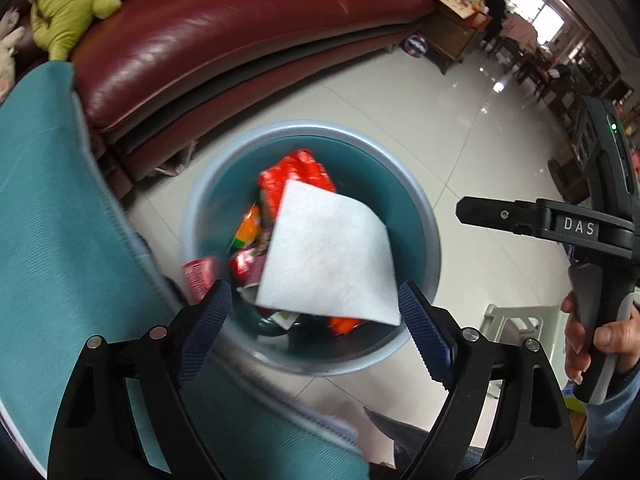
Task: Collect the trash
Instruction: 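Open the left tool to drop the lid while the right tool drops the napkin, then move both tools back to the table items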
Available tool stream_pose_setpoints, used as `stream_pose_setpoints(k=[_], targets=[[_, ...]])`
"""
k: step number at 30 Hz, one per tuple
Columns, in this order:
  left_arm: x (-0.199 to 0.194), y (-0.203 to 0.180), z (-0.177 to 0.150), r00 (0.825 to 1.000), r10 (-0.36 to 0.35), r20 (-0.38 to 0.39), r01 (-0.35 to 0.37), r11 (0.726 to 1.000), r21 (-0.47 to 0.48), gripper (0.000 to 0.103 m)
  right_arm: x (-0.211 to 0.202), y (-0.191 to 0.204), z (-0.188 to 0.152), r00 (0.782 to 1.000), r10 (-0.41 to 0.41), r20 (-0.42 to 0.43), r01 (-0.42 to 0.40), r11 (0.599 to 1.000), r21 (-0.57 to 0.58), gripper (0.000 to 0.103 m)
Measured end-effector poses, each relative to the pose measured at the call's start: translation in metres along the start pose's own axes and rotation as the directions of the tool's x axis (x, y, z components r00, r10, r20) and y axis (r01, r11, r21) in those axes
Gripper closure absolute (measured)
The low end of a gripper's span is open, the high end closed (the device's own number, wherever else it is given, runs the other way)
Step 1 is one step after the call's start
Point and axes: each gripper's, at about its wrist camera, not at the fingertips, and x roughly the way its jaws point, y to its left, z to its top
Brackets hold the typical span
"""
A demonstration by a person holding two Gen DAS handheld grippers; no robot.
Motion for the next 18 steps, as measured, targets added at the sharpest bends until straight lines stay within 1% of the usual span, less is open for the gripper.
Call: stream_pose_setpoints(k=[2,11,17,18], targets=[[-0.008,0.009,-0.004,1.0,0.001,0.012,0.0,1.0,-0.025,0.013,0.0,0.008,-0.001,1.0,-0.002,-0.006,0.002,1.0,-0.013,0.027],[-0.044,0.039,-0.026,0.998,0.004,0.058,0.001,0.996,-0.093,0.012,0.0,0.053,-0.014,0.999,-0.008,-0.03,0.006,0.996,-0.091,0.026],[-0.074,0.074,-0.05,0.995,0.027,0.097,-0.012,0.988,-0.156,0.011,-0.003,0.096,-0.025,0.999,-0.015,-0.042,0.008,0.987,-0.161,0.026],[-0.081,0.082,-0.056,0.994,0.036,0.105,-0.018,0.985,-0.172,0.011,-0.002,0.103,-0.027,0.999,-0.016,-0.045,0.008,0.985,-0.173,0.025]])
